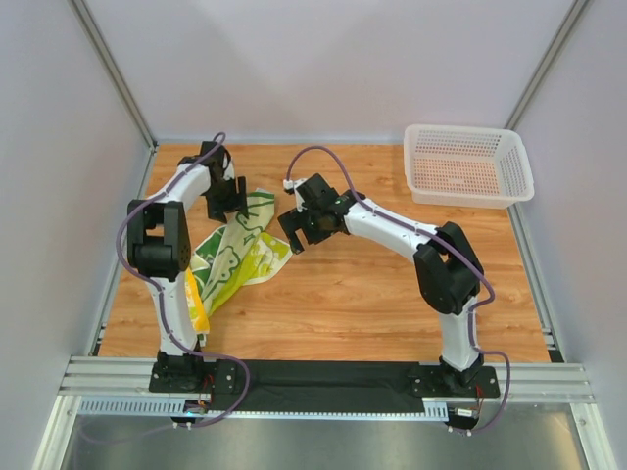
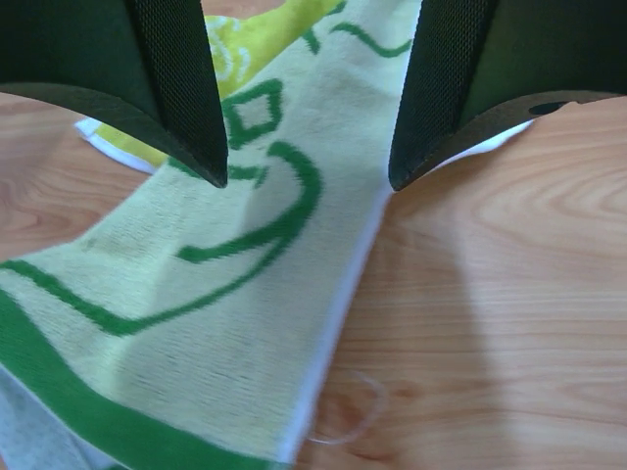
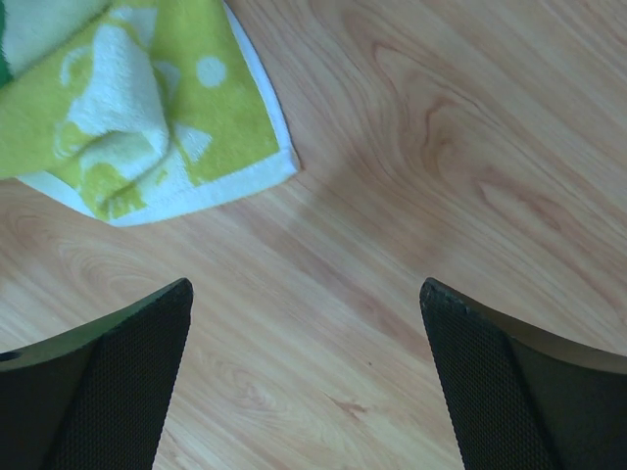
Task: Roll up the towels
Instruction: Grab a towel with the left arm
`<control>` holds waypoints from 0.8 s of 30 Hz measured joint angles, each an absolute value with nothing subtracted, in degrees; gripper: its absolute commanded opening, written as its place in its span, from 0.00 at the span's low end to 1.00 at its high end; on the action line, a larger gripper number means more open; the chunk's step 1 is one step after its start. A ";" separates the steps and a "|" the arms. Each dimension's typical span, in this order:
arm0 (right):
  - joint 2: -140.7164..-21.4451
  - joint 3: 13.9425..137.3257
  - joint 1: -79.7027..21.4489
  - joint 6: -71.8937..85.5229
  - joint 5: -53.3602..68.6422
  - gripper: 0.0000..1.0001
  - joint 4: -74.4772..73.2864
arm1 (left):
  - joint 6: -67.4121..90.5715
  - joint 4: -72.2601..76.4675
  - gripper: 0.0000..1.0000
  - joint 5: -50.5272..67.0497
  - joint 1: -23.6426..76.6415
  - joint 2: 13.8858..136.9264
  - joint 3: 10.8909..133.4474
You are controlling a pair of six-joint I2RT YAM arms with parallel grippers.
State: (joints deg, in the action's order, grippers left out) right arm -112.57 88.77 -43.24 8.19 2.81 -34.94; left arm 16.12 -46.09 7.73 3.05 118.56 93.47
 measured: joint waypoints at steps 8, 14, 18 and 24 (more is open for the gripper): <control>-119.31 98.37 -43.31 10.13 7.75 1.00 -37.21 | 14.98 -46.06 0.15 10.13 5.32 120.77 93.43; -119.72 98.30 -43.27 10.74 8.69 1.00 -38.68 | 14.61 -46.74 0.00 9.56 4.73 121.19 93.80; -119.72 98.19 -43.27 10.76 8.71 1.00 -38.83 | 14.66 -50.24 0.00 6.81 4.75 121.16 98.52; -119.63 96.75 -43.27 11.20 9.06 1.00 -39.22 | 14.68 -55.16 0.00 2.44 4.19 119.46 113.16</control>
State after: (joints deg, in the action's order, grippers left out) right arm -119.63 96.75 -43.27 11.20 9.06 -39.22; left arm 14.68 -55.16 2.44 4.19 119.46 113.16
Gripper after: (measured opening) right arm 0.999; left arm 0.008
